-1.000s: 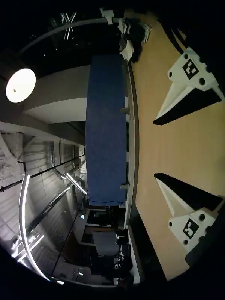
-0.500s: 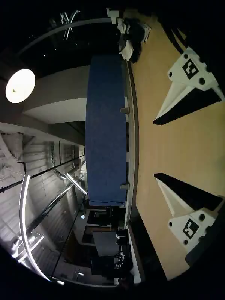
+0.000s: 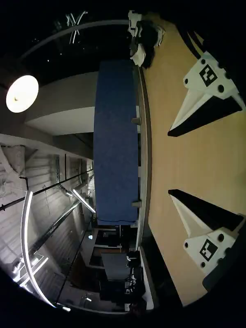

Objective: Fold towel

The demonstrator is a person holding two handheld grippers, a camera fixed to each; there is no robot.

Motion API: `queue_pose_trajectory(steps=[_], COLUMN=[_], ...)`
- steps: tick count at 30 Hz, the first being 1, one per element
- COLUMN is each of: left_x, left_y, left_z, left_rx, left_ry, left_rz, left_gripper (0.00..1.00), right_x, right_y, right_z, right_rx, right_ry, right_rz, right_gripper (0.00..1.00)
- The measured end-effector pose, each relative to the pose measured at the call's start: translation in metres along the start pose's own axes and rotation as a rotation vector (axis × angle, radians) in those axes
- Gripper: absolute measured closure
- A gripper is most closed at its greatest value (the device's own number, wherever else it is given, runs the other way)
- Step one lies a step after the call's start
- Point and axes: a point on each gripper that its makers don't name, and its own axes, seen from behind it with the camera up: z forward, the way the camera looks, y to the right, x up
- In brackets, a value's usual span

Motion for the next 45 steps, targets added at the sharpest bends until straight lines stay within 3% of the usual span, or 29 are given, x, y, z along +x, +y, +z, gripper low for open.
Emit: queue_pose_trajectory(steps=[14,23,45], left_x=[0.0,0.0,0.0], left_y=[0.001,0.001,0.0], left_z=[0.0,0.001,0.001], left_rx=[0.0,0.0,0.0], left_ry=[0.0,0.0,0.0], left_rz=[0.0,0.0,0.0], left_gripper=[0.04,0.04,0.04], right_x=[-0.019,-0.021,-0.021], right_y=[0.006,0.001,0.002], right_z=[0.0,-0.001,-0.001], right_rx=[-0.002,-0.001,-0.005], right_ry=[0.021,0.023,0.018], right_rz=[-0.011,-0.05,-0.049], right_gripper=[0.0,0.0,0.0])
